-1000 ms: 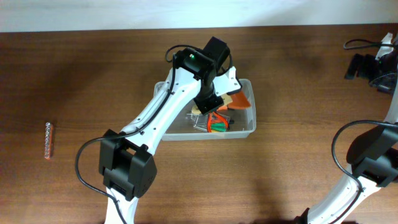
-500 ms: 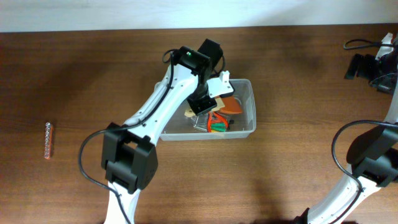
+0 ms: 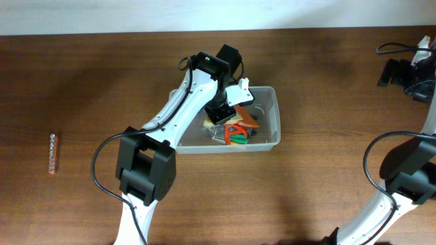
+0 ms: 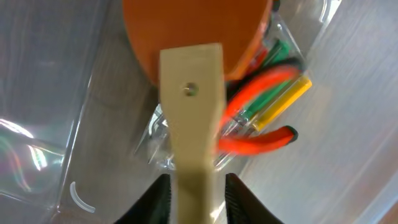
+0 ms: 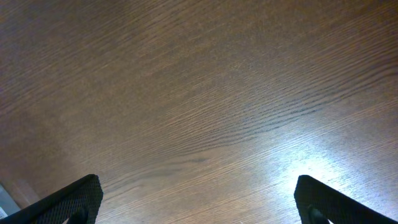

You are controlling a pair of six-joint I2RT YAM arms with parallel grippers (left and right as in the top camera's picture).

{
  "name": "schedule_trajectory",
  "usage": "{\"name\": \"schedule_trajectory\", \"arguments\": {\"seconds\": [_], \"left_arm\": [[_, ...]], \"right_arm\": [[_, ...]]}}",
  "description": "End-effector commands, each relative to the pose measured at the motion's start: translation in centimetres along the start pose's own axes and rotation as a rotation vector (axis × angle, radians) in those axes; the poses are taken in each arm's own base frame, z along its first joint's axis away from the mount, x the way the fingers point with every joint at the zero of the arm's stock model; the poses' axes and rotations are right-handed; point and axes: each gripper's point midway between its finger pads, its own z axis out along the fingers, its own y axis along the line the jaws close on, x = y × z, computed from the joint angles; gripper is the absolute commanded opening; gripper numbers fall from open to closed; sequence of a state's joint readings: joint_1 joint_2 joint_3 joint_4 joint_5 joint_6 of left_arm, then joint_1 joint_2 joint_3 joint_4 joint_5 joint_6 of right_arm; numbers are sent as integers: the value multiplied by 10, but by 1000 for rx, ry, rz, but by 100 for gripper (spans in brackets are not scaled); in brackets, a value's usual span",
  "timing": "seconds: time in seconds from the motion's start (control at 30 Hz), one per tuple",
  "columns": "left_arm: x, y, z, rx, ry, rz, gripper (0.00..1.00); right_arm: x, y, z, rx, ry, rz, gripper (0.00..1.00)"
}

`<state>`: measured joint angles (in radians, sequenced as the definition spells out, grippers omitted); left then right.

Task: Pack container
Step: 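Lower the scraper into the container and open the left gripper, then retract the left gripper up and left toward the socket rail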

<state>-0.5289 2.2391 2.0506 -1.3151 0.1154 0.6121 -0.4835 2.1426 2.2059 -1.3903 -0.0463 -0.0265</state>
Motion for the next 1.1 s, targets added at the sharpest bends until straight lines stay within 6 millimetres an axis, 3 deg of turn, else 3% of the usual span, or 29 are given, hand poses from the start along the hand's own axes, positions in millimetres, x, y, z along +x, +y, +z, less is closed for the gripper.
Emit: {"name": "schedule_trajectory", "arguments": {"seconds": [0.0, 0.1, 0.2, 0.37, 0.53, 0.6, 0.67, 0.77, 0.9, 0.97, 1.07], "left_arm": [[2, 9, -1, -44, 18, 12, 33], [4, 11, -2, -58, 29, 12, 34], [2, 12, -6, -62, 21, 6, 44], [-14, 18, -38, -106, -48, -38, 52], [-35, 23, -105, -188, -177, -31, 53], [-40, 22, -138, -231, -239, -25, 69], [-43, 21, -167, -271, -299, -20, 99], [-42, 23, -205, -333, -378, -24, 99], [-6, 57, -240, -491, -371, -217, 99], [28, 80, -249, -578, -314, -384, 99], [79, 100, -254, -633, -225, -584, 99]], "right_arm": [[1, 3, -3, -3, -5, 0, 99], [1, 3, -3, -3, -5, 0, 99], [1, 3, -3, -3, -5, 0, 99], [1, 3, -3, -3, -5, 0, 99], [1, 3, -3, -3, -5, 0, 99], [1, 3, -3, -3, -5, 0, 99], [1, 3, -3, -3, -5, 0, 99], [1, 3, -3, -3, -5, 0, 99], [1, 3, -3, -3, -5, 0, 99], [1, 3, -3, -3, -5, 0, 99], [1, 3, -3, -3, -5, 0, 99]]}}
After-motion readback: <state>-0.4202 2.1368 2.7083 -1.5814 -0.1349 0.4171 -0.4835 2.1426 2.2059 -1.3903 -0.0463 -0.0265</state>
